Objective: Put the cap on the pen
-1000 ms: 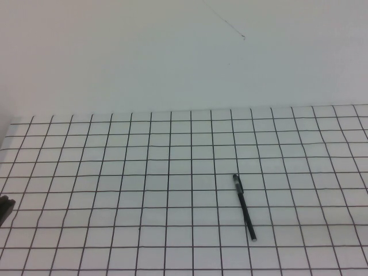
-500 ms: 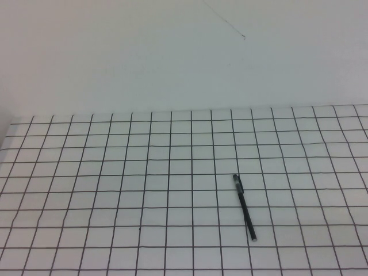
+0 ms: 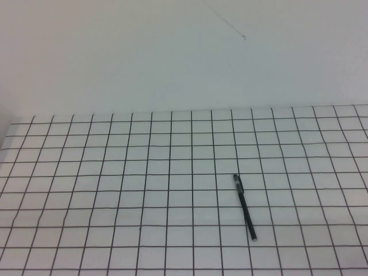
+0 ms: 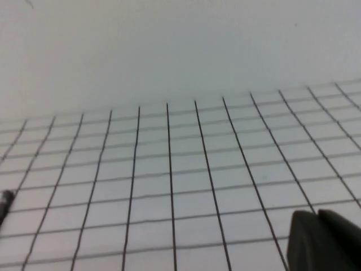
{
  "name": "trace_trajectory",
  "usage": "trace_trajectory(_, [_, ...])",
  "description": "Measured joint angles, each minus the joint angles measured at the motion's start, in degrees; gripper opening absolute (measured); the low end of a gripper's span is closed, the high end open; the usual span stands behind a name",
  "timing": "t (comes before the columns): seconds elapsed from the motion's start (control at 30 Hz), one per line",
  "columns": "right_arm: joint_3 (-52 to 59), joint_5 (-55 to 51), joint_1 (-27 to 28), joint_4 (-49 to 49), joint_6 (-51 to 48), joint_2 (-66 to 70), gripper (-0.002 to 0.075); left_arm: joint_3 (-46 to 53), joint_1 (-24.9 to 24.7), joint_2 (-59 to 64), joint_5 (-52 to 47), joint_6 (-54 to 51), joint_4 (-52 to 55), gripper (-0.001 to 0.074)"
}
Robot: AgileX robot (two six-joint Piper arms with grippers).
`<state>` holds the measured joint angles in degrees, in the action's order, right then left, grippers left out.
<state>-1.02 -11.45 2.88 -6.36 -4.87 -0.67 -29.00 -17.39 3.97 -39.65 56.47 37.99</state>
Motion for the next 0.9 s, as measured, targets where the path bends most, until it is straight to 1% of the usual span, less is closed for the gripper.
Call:
trace_trajectory(0.13, [1.19,-1.08,0.00,0.13,-0.24,0.00,-0.0001,0.04,7.45,-3.15,0.11,-1.51,-6.43,0.0000])
trace_trajectory(0.2, [1.09,-3.89,0.00,0.26,-0.24,0.00,-0.0001,0.04,11.06,-3.90,0.11,-2.32,-8.98,0.0000])
trace_trajectory(0.27, [1.09,-7.24,0.00,0.11,0.58,0.00,-0.0001,0.04,14.24,-4.26,-0.22,-4.64,-11.34,0.0000])
trace_trajectory(0.4, [1.09,-7.74,-0.12,0.05,0.80,0.00,-0.0001,0.67,18.85,-4.36,-2.34,-12.96,-14.73,0.0000])
trace_trajectory(0.47, [1.09,-7.64,-0.12,0.05,0.80,0.00,-0.0001,2.01,19.67,-4.36,-2.09,-13.99,-15.37,0.0000])
trace_trajectory(0.6, [1.09,-7.52,-0.12,0.05,0.80,0.00,-0.0001,7.26,19.67,-4.36,0.34,-13.99,-15.59,0.0000])
trace_trajectory(0.77, [1.09,-7.52,-0.12,0.05,0.80,0.10,-0.0001,14.93,19.67,-4.36,8.92,-13.98,-15.41,0.0000])
trace_trajectory(0.9, [1.09,-7.52,-0.12,0.05,0.80,0.10,-0.0001,21.06,19.67,-4.36,17.35,-17.57,-14.29,0.0000])
